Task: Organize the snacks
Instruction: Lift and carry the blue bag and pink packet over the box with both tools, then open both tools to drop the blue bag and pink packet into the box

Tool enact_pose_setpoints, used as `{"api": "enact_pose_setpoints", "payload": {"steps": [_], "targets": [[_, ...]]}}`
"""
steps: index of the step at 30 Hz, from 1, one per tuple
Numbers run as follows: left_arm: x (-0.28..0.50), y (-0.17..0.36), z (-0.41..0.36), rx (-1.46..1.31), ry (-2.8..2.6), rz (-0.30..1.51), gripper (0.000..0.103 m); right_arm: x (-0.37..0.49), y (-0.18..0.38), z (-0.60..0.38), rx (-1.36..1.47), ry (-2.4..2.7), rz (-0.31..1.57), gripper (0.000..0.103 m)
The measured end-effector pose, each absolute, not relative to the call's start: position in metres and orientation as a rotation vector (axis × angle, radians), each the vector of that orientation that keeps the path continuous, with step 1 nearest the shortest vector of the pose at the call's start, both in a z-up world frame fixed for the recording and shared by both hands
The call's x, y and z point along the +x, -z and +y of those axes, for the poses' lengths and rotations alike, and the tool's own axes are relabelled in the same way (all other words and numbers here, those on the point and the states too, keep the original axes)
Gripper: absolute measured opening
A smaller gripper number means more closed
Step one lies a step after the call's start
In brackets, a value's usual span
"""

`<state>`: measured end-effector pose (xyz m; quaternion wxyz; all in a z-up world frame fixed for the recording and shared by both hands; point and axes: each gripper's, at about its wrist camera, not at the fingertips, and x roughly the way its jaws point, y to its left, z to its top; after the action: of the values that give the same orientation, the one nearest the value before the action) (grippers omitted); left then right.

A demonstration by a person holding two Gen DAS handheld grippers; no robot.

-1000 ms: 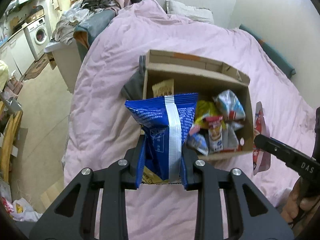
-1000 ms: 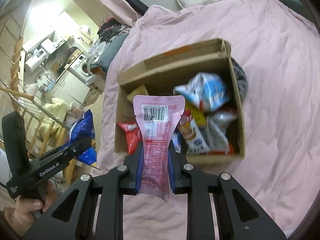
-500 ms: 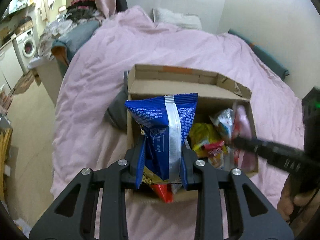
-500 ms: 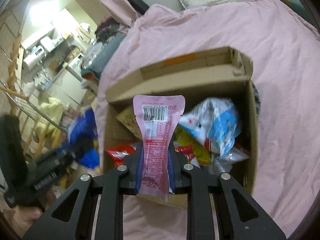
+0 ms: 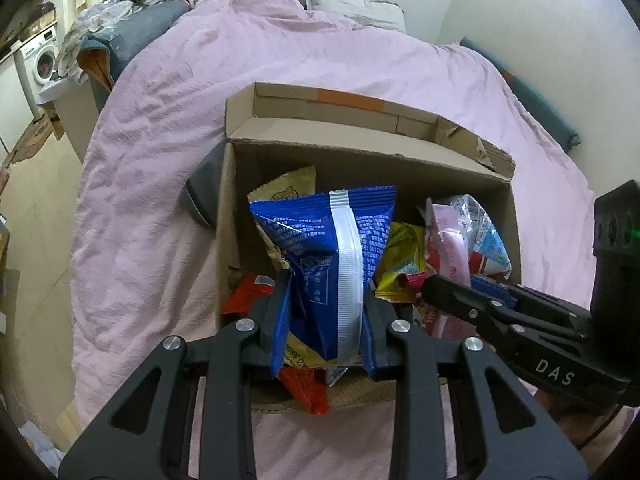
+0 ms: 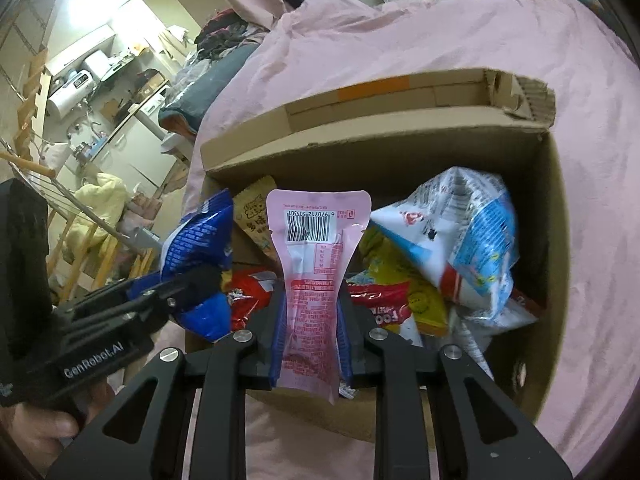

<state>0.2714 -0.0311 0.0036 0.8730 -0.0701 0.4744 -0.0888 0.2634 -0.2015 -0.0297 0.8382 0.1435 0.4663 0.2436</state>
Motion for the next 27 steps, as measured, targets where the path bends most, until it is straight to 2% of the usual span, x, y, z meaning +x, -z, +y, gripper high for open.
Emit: {"api": "enact_pose_setpoints", "payload": {"steps": [14,16,18,19,20,21,23,25,27], "targets": [[0.284,0.003,-0.029,-0.172,0.202,1.043,0.028,0.272,0.041,-0.209,0.37,-0.491,1.025,0.029],[0.284,0.005,-0.031,-0.163,0.202,1.048,0.034,0.271,0.04,-0.209,0.359,-0.494,1.025,0.03],[0.282,0.005,-0.033,-0.138,0.189,1.051,0.053,0.272,0.04,-0.21,0.358,-0.498,1.029,0.032],[0.281,0.004,-0.033,-0.125,0.179,1.046,0.058,0.273,0.04,-0.21,0.364,-0.493,1.027,0.034],[0.279,0.003,-0.033,-0.116,0.168,1.034,0.067,0.274,0.04,-0.21,0.371,-0.487,1.027,0.04],[0.278,0.001,-0.033,-0.112,0.163,1.022,0.073,0.274,0.042,-0.21,0.376,-0.48,1.029,0.042],[0.275,-0.001,-0.033,-0.106,0.163,1.011,0.076,0.274,0.042,-0.208,0.378,-0.481,1.032,0.042],[0.273,-0.001,-0.031,-0.097,0.158,1.009,0.076,0.274,0.041,-0.209,0.38,-0.488,1.026,0.048],[0.271,-0.001,-0.029,-0.071,0.119,1.009,0.076,0.272,0.039,-0.209,0.386,-0.494,1.014,0.059]]}}
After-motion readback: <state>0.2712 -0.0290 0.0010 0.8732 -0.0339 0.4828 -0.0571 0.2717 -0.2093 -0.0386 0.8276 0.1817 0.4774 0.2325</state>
